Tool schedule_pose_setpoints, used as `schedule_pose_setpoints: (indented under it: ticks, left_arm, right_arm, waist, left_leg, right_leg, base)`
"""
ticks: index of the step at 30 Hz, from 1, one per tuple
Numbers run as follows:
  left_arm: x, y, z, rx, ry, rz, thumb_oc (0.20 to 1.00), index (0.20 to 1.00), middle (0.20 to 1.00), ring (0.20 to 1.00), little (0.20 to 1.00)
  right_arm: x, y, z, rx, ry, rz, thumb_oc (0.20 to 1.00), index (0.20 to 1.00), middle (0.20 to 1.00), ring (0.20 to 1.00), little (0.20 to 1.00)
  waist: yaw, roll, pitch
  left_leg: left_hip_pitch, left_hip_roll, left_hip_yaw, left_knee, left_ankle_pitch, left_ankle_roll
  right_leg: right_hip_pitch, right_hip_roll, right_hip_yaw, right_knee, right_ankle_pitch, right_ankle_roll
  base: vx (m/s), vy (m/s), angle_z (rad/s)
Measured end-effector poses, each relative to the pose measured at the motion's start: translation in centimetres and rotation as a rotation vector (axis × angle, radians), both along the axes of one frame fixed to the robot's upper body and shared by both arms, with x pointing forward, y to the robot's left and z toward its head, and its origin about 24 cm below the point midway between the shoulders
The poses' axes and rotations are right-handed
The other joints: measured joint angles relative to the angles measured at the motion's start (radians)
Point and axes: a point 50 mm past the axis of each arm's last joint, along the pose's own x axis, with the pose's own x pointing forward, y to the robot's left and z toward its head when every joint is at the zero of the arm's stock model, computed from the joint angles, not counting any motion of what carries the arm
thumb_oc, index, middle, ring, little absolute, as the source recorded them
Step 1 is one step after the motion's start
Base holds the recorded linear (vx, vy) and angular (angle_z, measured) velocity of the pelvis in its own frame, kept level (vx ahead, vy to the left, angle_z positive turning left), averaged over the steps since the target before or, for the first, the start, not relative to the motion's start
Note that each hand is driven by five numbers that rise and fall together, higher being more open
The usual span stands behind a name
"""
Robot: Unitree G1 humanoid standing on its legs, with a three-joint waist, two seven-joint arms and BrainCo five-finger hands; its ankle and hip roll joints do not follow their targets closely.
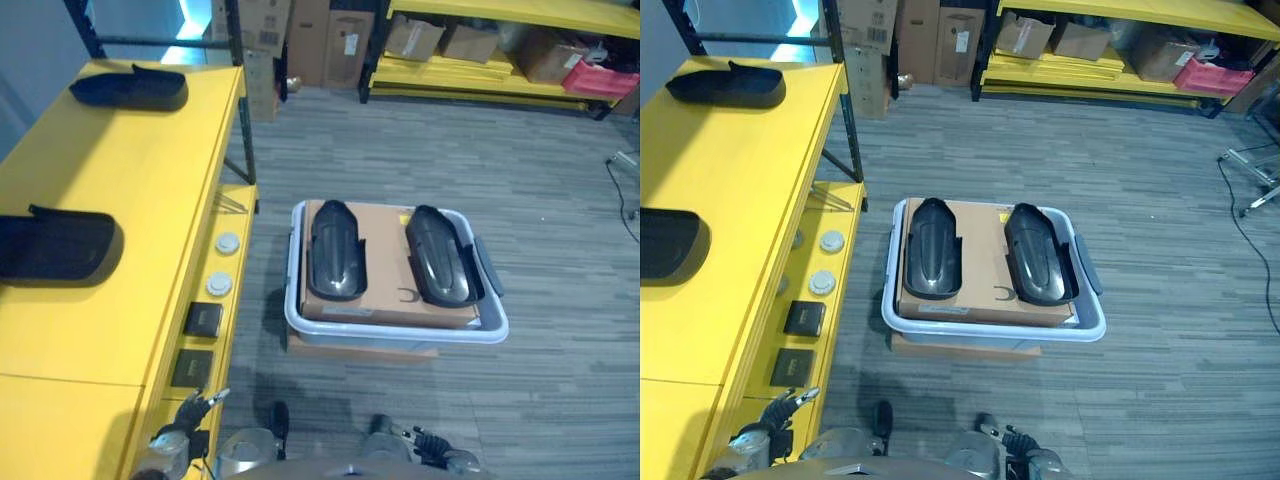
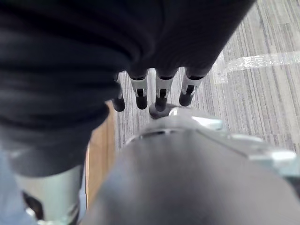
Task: Move parts from the plastic box to the shelf.
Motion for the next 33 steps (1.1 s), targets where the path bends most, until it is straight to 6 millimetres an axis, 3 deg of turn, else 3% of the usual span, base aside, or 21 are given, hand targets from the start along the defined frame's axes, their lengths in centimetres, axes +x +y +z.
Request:
schedule_pose_setpoints:
  ticks: [1, 3, 5, 6, 7, 8, 9, 10, 11, 13, 14, 17, 19, 21, 23, 27, 31, 33]
  left_arm:
    - [-1.0, 0.9, 0.0, 0.019, 0.020, 0.032, 1.000, 1.000, 1.000, 1.000, 1.000]
    - [-1.5, 1.6, 0.0, 0.036, 0.034, 0.056, 1.000, 1.000, 1.000, 1.000, 1.000]
    - [-2.1, 2.7, 0.2, 0.062, 0.043, 0.069, 1.000, 1.000, 1.000, 1.000, 1.000]
    - [-2.0, 2.6, 0.2, 0.057, 0.039, 0.072, 1.000, 1.000, 1.000, 1.000, 1.000]
    - [-1.8, 1.8, 0.0, 0.032, 0.028, 0.087, 1.000, 1.000, 1.000, 1.000, 1.000]
    - [-0.9, 0.0, -0.2, -0.025, -0.013, 0.097, 1.000, 1.000, 1.000, 1.000, 1.000]
    - [-0.1, -1.1, -0.1, -0.056, -0.036, 0.084, 1.000, 1.000, 1.000, 1.000, 1.000]
    - [0.5, -2.0, -0.1, -0.080, -0.054, 0.072, 1.000, 1.000, 1.000, 1.000, 1.000]
    - [1.3, -2.8, 0.0, -0.100, -0.071, 0.049, 1.000, 1.000, 1.000, 1.000, 1.000]
    - [2.8, -4.4, 0.3, -0.146, -0.113, 0.012, 1.000, 1.000, 1.000, 1.000, 1.000]
    - [4.0, -5.7, 0.8, -0.174, -0.161, -0.040, 1.000, 1.000, 1.000, 1.000, 1.000]
    - [4.7, -6.1, 1.4, -0.168, -0.195, -0.101, 1.000, 1.000, 1.000, 1.000, 1.000]
    - [4.9, -5.5, 1.5, -0.127, -0.178, -0.142, 1.000, 1.000, 1.000, 1.000, 1.000]
    - [4.7, -4.9, 1.4, -0.092, -0.150, -0.164, 1.000, 1.000, 1.000, 1.000, 1.000]
    - [3.5, -2.5, 1.1, -0.028, -0.086, -0.153, 1.000, 1.000, 1.000, 1.000, 1.000]
    - [0.3, 0.6, 0.7, 0.026, -0.011, -0.016, 1.000, 1.000, 1.000, 1.000, 1.000]
    - [-0.4, 0.6, 0.6, 0.030, 0.001, -0.025, 1.000, 1.000, 1.000, 1.000, 1.000]
    - [-0.3, 0.3, 0.5, 0.014, -0.007, -0.039, 1.000, 1.000, 1.000, 1.000, 1.000]
  right_arm:
    - [-0.3, -0.1, -0.1, -0.005, 0.010, -0.008, 1.000, 1.000, 1.000, 1.000, 1.000]
    - [-0.7, -0.3, -0.1, -0.012, 0.020, -0.022, 1.000, 1.000, 1.000, 1.000, 1.000]
    - [-1.2, -0.1, -0.2, -0.014, 0.036, -0.006, 1.000, 1.000, 1.000, 1.000, 1.000]
    - [-1.3, -0.4, -0.2, -0.020, 0.041, -0.004, 1.000, 1.000, 1.000, 1.000, 1.000]
    - [-0.8, -0.8, 0.0, -0.034, 0.028, -0.006, 1.000, 1.000, 1.000, 1.000, 1.000]
    - [0.1, -1.4, 0.4, -0.050, -0.005, -0.007, 1.000, 1.000, 1.000, 1.000, 1.000]
    - [0.8, -1.7, 0.7, -0.055, -0.033, -0.005, 1.000, 1.000, 1.000, 1.000, 1.000]
    - [1.2, -2.0, 0.9, -0.062, -0.055, -0.004, 1.000, 1.000, 1.000, 1.000, 1.000]
    - [1.8, -2.2, 1.2, -0.071, -0.083, 0.008, 1.000, 1.000, 1.000, 1.000, 1.000]
    - [2.5, -3.1, 1.8, -0.113, -0.127, 0.026, 1.000, 1.000, 1.000, 1.000, 1.000]
    - [2.7, -3.9, 2.2, -0.139, -0.147, 0.029, 1.000, 1.000, 1.000, 1.000, 1.000]
    - [3.6, -4.1, 2.9, -0.168, -0.214, 0.048, 1.000, 1.000, 1.000, 1.000, 1.000]
    - [5.1, -3.3, 3.9, -0.186, -0.329, 0.054, 1.000, 1.000, 1.000, 1.000, 1.000]
    - [6.2, -3.4, 4.9, -0.203, -0.416, 0.002, 1.000, 1.000, 1.000, 1.000, 1.000]
    - [7.1, -3.3, 6.4, -0.188, -0.541, -0.088, 1.000, 1.000, 1.000, 1.000, 1.000]
    - [7.9, -2.8, 8.9, -0.213, -0.708, -0.126, 1.000, 1.000, 1.000, 1.000, 1.000]
    - [9.0, -3.1, 10.3, -0.237, -0.760, -0.115, 1.000, 1.000, 1.000, 1.000, 1.000]
    - [10.9, -3.4, 11.8, -0.255, -0.818, -0.082, 1.000, 1.000, 1.000, 1.000, 1.000]
  waist:
    - [-0.005, 0.003, -0.005]
    - [-0.012, 0.002, -0.010]
    - [-0.016, -0.035, -0.027]
    - [-0.011, -0.048, -0.034]
    - [-0.015, -0.031, -0.032]
    - [-0.023, -0.004, -0.030]
    - [-0.019, 0.002, -0.028]
    - [-0.023, -0.003, -0.025]
    - [-0.025, -0.018, -0.019]
    - [-0.039, -0.031, -0.012]
    - [-0.049, -0.027, -0.006]
    - [-0.055, -0.024, -0.006]
    - [-0.087, -0.006, -0.001]
    - [-0.088, 0.015, 0.005]
    - [-0.082, -0.021, 0.026]
    - [-0.108, -0.039, 0.025]
    - [-0.111, -0.041, 0.024]
    - [-0.110, -0.043, 0.026]
  left_leg:
    - [0.005, 0.030, -0.006, 0.004, -0.004, -0.009]
    - [-0.004, 0.056, -0.008, 0.025, -0.019, -0.026]
    - [0.001, 0.095, -0.009, 0.032, -0.021, -0.074]
    - [0.003, 0.110, -0.006, 0.034, -0.026, -0.099]
    - [-0.006, 0.143, -0.010, 0.051, -0.023, -0.109]
    - [-0.051, 0.206, -0.009, 0.111, -0.003, -0.097]
    - [-0.063, 0.238, -0.007, 0.132, 0.037, -0.094]
    - [-0.073, 0.258, -0.007, 0.142, 0.080, -0.096]
    - [-0.078, 0.271, 0.004, 0.141, 0.089, -0.100]
    - [-0.096, 0.260, 0.068, 0.147, 0.083, -0.115]
    - [-0.101, 0.229, 0.090, 0.154, 0.077, -0.120]
    - [-0.076, 0.147, 0.110, 0.132, 0.047, -0.113]
    - [-0.025, 0.135, 0.161, 0.044, 0.039, -0.091]
    - [0.020, 0.144, 0.154, -0.045, 0.024, -0.078]
    - [0.024, 0.118, 0.159, -0.052, 0.019, -0.066]
    - [0.023, 0.098, 0.170, -0.052, 0.012, -0.043]
    - [0.013, 0.087, 0.190, -0.052, 0.013, -0.038]
    - [-0.001, 0.084, 0.196, -0.051, 0.019, -0.035]
  right_leg:
    - [0.003, -0.002, 0.009, -0.003, 0.039, 0.004]
    - [0.007, 0.020, 0.016, 0.010, 0.037, -0.003]
    - [0.041, 0.085, 0.029, -0.016, 0.078, -0.030]
    - [0.046, 0.094, 0.006, -0.019, 0.011, -0.005]
    - [0.047, 0.130, 0.000, -0.017, -0.012, -0.003]
    - [0.030, 0.191, -0.003, -0.003, -0.026, -0.048]
    - [0.035, 0.229, -0.008, -0.009, -0.025, -0.076]
    - [0.045, 0.252, -0.020, -0.022, -0.024, -0.106]
    - [0.047, 0.262, -0.033, -0.027, -0.027, -0.132]
    - [0.047, 0.273, -0.062, -0.035, -0.028, -0.159]
    - [0.057, 0.279, -0.080, -0.053, -0.021, -0.170]
    - [0.055, 0.289, -0.088, -0.079, -0.002, -0.174]
    - [0.063, 0.326, -0.133, -0.096, 0.002, -0.177]
    - [0.055, 0.350, -0.133, -0.089, 0.000, -0.172]
    - [0.040, 0.324, -0.128, -0.066, -0.001, -0.156]
    - [0.037, 0.301, -0.115, -0.070, 0.009, -0.138]
    - [0.027, 0.295, -0.100, -0.090, 0.029, -0.133]
    - [0.011, 0.297, -0.088, -0.099, 0.047, -0.135]
  base:
    - [0.03, -0.503, -0.11]
    - [0.04, -0.536, -0.01]
    - [0.01, -0.572, -0.04]
    - [-0.02, -0.458, -0.06]
    - [-0.05, -0.472, -0.06]
    - [-0.04, -0.336, -0.09]
    - [-0.04, -0.315, -0.01]
    - [-0.02, -0.158, -0.02]
    - [-0.02, -0.140, 0.17]
    - [-0.01, -0.074, 0.36]
    - [-0.03, -0.042, 0.39]
    - [0.01, 0.013, 0.08]
    - [0.07, 0.063, 0.49]
    - [0.06, 0.046, 0.32]
    - [0.13, 0.086, 0.03]
    - [0.08, 0.030, -0.06]
    - [0.05, 0.032, -0.15]
    - [0.02, 0.013, -0.15]
